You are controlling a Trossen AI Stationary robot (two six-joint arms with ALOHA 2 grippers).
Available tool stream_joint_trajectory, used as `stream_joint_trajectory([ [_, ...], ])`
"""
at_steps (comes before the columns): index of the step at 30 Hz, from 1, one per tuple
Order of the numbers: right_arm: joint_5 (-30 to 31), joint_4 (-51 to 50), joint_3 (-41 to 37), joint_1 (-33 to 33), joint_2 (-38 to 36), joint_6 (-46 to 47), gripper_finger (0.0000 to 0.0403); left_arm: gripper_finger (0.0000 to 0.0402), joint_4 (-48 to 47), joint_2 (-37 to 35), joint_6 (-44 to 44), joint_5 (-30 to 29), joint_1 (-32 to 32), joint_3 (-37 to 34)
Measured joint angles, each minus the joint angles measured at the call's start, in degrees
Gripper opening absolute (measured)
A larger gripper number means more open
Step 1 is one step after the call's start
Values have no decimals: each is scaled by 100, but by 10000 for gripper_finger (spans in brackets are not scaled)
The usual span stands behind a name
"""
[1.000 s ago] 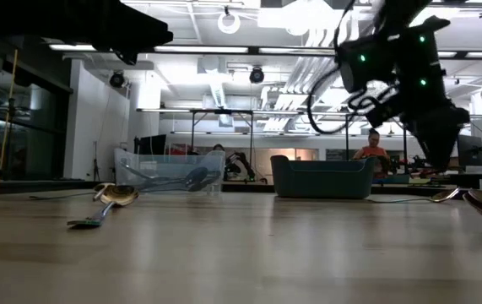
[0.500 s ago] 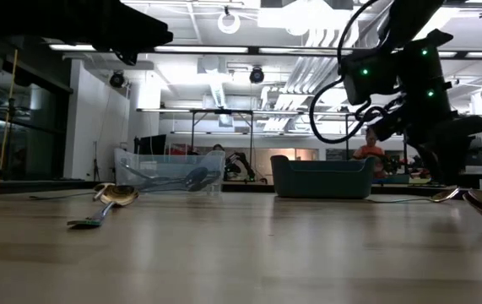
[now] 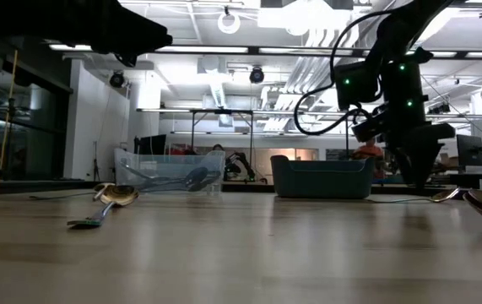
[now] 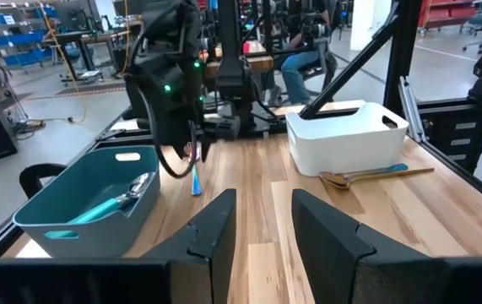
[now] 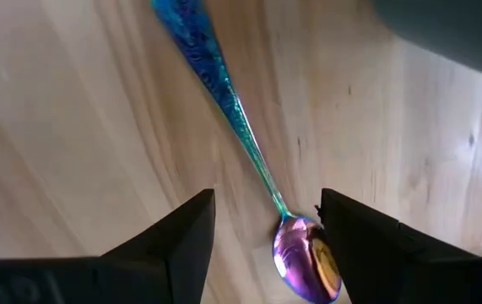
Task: Sort silverware by color (type)
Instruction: Put the purple spoon into the white bin
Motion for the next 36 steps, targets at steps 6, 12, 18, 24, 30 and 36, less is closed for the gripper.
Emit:
stream_joint_trajectory([
  [6, -286, 45, -2, -192, 0, -1028, 213, 111, -100, -1, 0, -1, 0, 0],
  [12, -383, 97, -4, -307, 2, -1378, 213, 111, -98, 0, -1, 0, 0, 0],
  [18, -389, 136, -4, -398, 2, -1396, 213, 111, -96, 0, -2, 0, -1, 0],
  [24, -394, 143, -7, -454, 2, -1691, 213, 111, -80, 0, -2, 0, -1, 0],
  [30, -397, 166, -7, -452, 2, -1765, 213, 111, -76, -1, -2, 1, -1, 0],
  [36, -600, 142, -9, -452, 2, -1765, 213, 111, -78, -1, -2, 1, -1, 0],
])
